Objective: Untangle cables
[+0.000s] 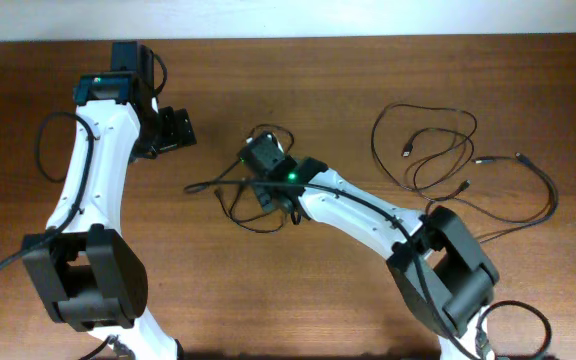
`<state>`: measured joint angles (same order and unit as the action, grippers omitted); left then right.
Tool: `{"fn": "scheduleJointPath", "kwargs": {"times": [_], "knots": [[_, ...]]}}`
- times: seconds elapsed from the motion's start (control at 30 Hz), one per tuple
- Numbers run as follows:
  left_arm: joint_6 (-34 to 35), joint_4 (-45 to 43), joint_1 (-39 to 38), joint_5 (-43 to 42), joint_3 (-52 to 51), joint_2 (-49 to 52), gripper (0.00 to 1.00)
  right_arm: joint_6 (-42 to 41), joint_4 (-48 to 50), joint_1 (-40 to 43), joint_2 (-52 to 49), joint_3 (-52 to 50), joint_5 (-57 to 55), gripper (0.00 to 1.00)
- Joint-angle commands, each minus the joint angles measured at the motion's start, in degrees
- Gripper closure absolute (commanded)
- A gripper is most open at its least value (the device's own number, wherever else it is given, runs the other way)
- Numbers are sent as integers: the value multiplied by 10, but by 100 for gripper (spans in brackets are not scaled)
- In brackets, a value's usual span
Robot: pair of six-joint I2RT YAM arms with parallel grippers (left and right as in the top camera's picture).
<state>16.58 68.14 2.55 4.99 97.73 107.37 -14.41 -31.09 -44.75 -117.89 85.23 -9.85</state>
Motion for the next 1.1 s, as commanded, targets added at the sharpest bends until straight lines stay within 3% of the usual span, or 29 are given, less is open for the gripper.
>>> {"fn": "scheduleJointPath", "kwargs": {"times": [0.0,0.07,0.13,0.23,0.3,0.33,0.37,0.43,0.53,0.63,0.77,0.83,0.93,0.97,1.07], "knots": [[8,1,0,6,11,-1,1,0,9,12,-19,2,-12,96],[8,1,0,6,11,-1,1,0,25,21,-19,2,-13,93],[7,1,0,6,11,-1,1,0,30,26,-19,2,-12,80],[7,1,0,7,11,-1,1,0,34,27,-21,2,4,72],[7,1,0,7,11,-1,1,0,47,27,-31,2,9,58],[7,1,0,7,11,-1,1,0,55,27,-36,2,9,36],[7,1,0,6,11,-1,1,0,64,27,-45,2,9,25],[7,1,0,7,11,-1,1,0,78,27,-56,2,11,12],[7,1,0,6,11,-1,1,0,120,28,-79,1,13,6],[7,1,0,7,11,-1,1,1,134,28,-97,1,13,11],[7,1,0,7,11,-1,1,11,142,28,-100,1,13,31],[7,1,0,6,11,-1,1,50,142,28,-100,1,13,60],[7,1,0,7,11,-1,1,54,135,28,-100,1,13,91],[7,1,0,6,11,-1,1,55,131,28,-100,1,20,96],[7,1,0,7,11,-1,1,54,73,29,-68,3,22,96]]}}
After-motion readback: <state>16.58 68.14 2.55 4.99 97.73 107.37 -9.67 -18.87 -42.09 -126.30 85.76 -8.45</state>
